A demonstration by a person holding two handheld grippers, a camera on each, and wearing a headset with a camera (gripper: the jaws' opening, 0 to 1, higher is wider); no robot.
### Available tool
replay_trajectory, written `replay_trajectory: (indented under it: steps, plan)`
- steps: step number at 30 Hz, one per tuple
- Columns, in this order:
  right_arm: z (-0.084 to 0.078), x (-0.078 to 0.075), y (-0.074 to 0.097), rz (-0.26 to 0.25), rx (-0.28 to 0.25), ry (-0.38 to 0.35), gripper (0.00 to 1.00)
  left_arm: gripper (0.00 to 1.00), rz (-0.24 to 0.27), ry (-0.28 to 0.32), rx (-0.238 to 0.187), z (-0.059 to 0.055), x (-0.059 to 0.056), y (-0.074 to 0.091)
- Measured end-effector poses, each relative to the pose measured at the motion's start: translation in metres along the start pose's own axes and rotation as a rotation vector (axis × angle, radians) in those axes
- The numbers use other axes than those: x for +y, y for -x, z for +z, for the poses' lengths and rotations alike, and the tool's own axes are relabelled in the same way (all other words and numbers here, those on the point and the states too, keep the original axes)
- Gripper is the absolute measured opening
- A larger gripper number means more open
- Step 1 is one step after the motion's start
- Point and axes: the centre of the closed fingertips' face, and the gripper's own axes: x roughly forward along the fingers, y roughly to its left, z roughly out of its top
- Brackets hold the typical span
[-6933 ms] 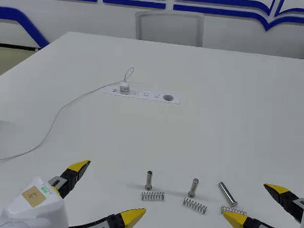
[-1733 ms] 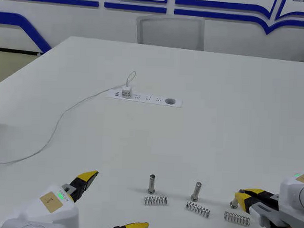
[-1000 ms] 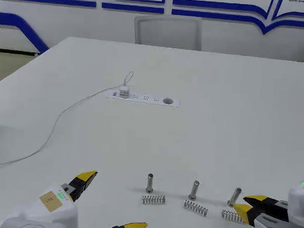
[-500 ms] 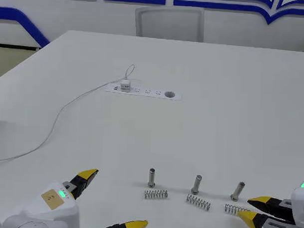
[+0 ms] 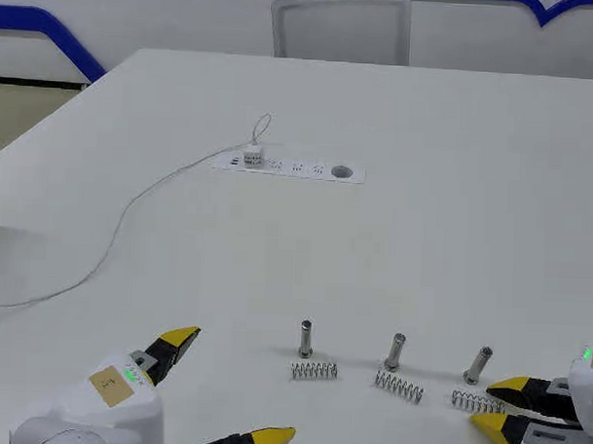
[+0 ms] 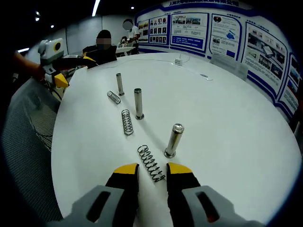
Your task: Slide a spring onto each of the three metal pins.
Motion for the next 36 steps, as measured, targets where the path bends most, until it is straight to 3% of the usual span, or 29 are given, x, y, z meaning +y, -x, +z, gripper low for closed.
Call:
replay_trajectory:
  steps: [9,16,20,36]
  plan:
    - [0.0,0.002,-0.001,0.087,0.011,0.026,0.23,0.86,0.004,0.0,0.017,-0.003,0.001,0.0]
    - [-0.001,-0.001,-0.001,0.109,0.011,0.036,0.17,0.85,0.004,0.005,0.021,-0.004,0.001,-0.001]
    - [-0.001,0.004,0.001,0.134,0.007,0.056,0.13,0.85,-0.001,0.004,0.021,-0.004,0.0,-0.001]
    - [-0.003,0.007,0.002,0.111,0.05,0.094,0.11,0.85,-0.064,-0.008,0.04,-0.008,-0.014,-0.004]
